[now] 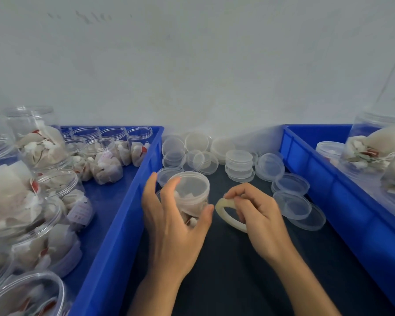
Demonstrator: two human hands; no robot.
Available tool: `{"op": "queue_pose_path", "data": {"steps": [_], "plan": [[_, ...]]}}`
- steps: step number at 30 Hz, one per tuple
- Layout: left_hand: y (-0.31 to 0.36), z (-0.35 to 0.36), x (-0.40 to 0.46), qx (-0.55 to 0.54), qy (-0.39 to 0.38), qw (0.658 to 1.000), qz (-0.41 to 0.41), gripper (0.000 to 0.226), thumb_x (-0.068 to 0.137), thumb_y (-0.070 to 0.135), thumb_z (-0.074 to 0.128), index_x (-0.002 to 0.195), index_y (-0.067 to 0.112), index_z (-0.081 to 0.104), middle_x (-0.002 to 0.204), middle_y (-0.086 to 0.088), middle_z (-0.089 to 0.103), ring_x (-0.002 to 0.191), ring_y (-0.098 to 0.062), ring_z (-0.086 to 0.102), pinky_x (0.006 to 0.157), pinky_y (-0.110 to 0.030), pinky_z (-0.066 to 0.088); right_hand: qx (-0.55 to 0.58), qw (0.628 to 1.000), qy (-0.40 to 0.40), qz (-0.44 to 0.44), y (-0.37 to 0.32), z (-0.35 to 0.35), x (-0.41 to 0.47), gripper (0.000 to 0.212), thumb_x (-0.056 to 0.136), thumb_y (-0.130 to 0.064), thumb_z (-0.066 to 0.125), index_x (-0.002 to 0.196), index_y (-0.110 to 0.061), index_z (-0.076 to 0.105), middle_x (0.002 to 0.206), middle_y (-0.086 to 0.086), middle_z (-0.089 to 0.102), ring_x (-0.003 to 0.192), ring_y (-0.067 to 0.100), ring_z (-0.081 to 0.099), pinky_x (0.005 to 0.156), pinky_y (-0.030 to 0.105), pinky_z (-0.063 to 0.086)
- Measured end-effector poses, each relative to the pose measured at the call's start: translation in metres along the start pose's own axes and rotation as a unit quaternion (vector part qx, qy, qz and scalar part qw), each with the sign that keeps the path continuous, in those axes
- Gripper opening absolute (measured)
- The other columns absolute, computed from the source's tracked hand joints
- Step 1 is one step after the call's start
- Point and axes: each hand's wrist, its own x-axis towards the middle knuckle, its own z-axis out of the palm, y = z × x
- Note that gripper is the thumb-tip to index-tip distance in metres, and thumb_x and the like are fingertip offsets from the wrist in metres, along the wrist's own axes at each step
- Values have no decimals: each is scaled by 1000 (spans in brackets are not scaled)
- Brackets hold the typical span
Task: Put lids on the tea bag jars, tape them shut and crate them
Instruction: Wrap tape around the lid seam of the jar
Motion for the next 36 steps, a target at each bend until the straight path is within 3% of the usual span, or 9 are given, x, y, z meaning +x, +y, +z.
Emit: {"op": "queue_pose_path", "data": {"steps": [3,6,7,11,18,23,28,36], "plan": [[20,1,2,78,92,988,98,48,86,56,74,123,28,65,140,-6,50,128,-28,44,96,-39,36,2,1000,-2,-25,-3,-1,-3,30,93,-27,45,104,-29,73,81,-6,68,71,14,57,68,45,49],[35,7,2,98,71,986,117,36,85,64,74,102,32,76,113,9,57,107,-15,42,80,-34,29,12,999,-2,-46,-5,-2,-6,32,93,-22,43,103,-30,72,79,-5,70,75,13,64,68,36,48],[36,9,1,91,60,988,105,37,85,67,73,100,33,77,108,11,56,106,-13,41,80,-34,28,7,999,-3,-52,-6,-2,-7,32,92,-21,43,102,-30,72,80,-6,71,77,12,66,68,35,48],[38,12,0,92,37,991,90,32,87,65,70,97,36,78,101,16,57,104,-7,38,80,-34,24,-33,997,-14,-75,-6,-4,-7,31,95,-19,43,101,-30,71,81,-3,70,75,22,64,69,54,54],[36,11,-1,75,28,992,95,18,95,49,73,94,32,80,99,16,60,104,-6,37,83,-35,23,-101,990,-7,-97,-6,-4,-9,31,98,-22,41,100,-40,67,78,-9,69,77,18,67,70,49,55],[33,8,0,90,23,989,120,15,100,40,70,91,30,78,99,17,64,101,-13,48,86,-35,22,-154,980,23,-126,-5,-5,-10,31,98,-25,40,109,-35,67,70,-26,59,65,11,59,59,33,40],[42,8,0,116,-24,987,110,26,104,42,52,91,30,72,100,18,60,102,-15,47,86,-37,23,-234,954,54,-180,-3,-13,-8,32,101,-26,39,126,-22,59,63,-12,54,56,13,55,54,45,48],[46,4,5,148,-60,982,96,23,103,40,52,93,29,69,102,14,55,103,-16,42,85,-39,24,-134,958,79,-240,1,-15,-9,25,102,-18,43,119,-17,60,68,-11,52,57,16,54,52,45,46]]}}
